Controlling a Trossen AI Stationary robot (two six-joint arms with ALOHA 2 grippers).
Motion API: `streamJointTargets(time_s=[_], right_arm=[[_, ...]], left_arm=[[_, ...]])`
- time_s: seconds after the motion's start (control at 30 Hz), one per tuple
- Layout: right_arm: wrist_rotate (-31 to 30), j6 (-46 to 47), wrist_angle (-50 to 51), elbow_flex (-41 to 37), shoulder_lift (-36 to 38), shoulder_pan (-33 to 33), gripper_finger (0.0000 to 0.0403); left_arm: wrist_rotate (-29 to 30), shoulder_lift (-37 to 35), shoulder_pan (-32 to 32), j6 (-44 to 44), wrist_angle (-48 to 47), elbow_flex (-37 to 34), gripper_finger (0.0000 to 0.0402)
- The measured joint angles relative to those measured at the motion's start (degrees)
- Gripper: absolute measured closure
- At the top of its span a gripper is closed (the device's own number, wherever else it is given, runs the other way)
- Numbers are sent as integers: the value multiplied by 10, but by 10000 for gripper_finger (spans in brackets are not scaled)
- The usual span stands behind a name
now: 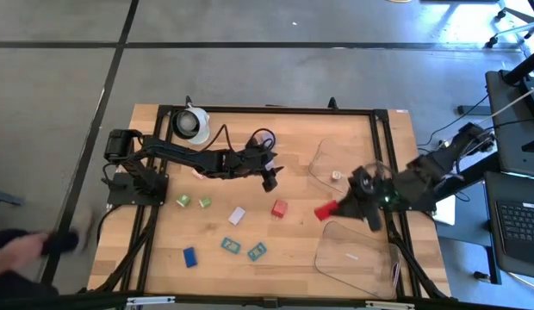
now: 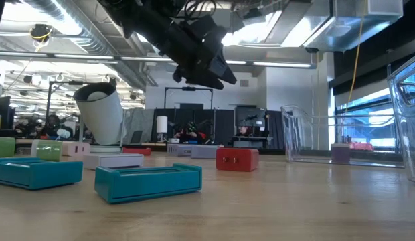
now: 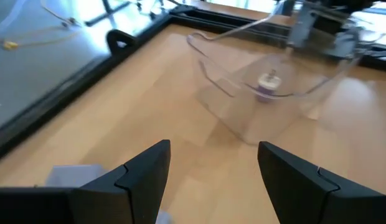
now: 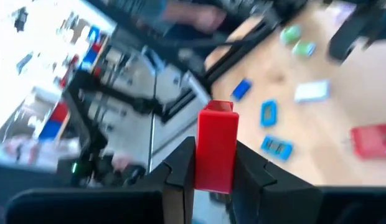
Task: Pick & Place Office items
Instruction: Put the bottom red digital clock into the bottom transparent bin
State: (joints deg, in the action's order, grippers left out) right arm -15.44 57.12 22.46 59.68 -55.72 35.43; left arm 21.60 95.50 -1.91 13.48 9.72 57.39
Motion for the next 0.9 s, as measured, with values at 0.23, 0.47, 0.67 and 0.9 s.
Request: streamJointTargets(time_s=[0.23, 0.47, 0.67, 0.9], right_arm=[[32, 95, 32, 0, -35, 92, 330], [71, 240, 188, 0, -76, 170, 330], [103, 267, 222, 0, -139, 209, 330], [105, 205, 265, 0, -220, 214, 330]], left_arm=[[-78, 0, 0, 110, 1, 0, 164], [-114, 0, 8, 264, 13, 0, 164], [-104, 0, 32, 335, 46, 0, 164], [-47, 0, 76, 373, 89, 0, 166]])
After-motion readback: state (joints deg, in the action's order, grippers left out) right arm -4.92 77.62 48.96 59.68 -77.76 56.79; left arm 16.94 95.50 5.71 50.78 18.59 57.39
